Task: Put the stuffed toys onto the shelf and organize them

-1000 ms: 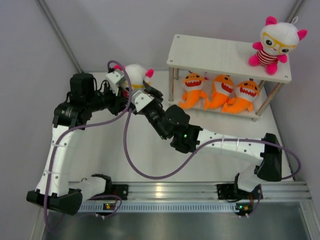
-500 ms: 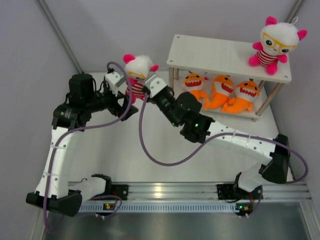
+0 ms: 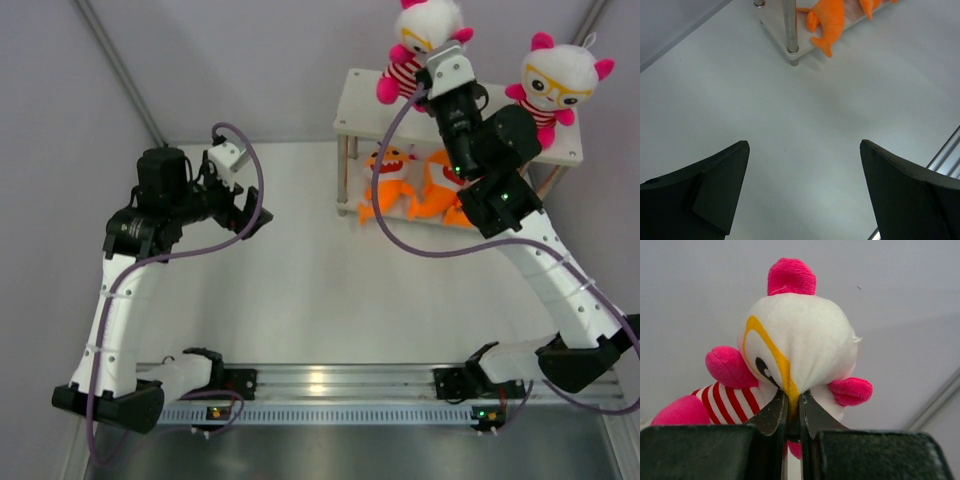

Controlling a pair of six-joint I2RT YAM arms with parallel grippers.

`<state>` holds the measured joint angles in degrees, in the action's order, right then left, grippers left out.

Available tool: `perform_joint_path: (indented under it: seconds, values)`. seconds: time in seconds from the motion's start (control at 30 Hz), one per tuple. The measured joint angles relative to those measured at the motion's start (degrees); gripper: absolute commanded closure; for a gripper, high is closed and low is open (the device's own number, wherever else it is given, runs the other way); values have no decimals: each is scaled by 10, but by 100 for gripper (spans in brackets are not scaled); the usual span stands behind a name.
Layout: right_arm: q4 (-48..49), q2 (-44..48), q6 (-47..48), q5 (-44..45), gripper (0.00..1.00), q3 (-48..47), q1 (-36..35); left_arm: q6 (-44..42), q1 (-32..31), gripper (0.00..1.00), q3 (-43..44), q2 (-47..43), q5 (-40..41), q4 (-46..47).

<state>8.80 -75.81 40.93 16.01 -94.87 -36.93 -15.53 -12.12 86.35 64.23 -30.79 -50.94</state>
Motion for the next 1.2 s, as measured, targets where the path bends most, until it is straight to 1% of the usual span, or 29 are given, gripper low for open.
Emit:
perform_joint_path:
  seconds: [0.1, 0.2, 0.33, 0.53, 0.67, 0.8, 0.97, 1.1, 1.2]
  values:
    - [-13, 1, 0, -27, 100, 10, 79, 0, 0, 2, 0, 0, 5, 0]
    - [-33, 0, -2, -51, 100, 23, 133, 0, 0, 2, 0, 1, 7, 0]
    - [-52, -1, -7, -90, 100, 30, 177, 0, 0, 2, 0, 6, 7, 0]
    - [-69, -16, 5, -166, 100, 33, 213, 0, 0, 2, -6, 12, 7, 0]
    - [-64, -35, 24, -176, 100, 42, 218, 0, 0, 2, -8, 12, 7, 0]
    - [12, -34, 43, -133, 100, 107, 210, 0, 0, 2, -11, 13, 6, 0]
    - [141, -35, 111, -70, 100, 178, 172, 0, 0, 2, -13, 18, 7, 0]
    - [219, -56, 166, -33, 100, 187, 144, 0, 0, 2, -15, 19, 7, 0]
    - [238, -70, 194, -20, 100, 187, 142, 0, 0, 2, -17, 19, 7, 0]
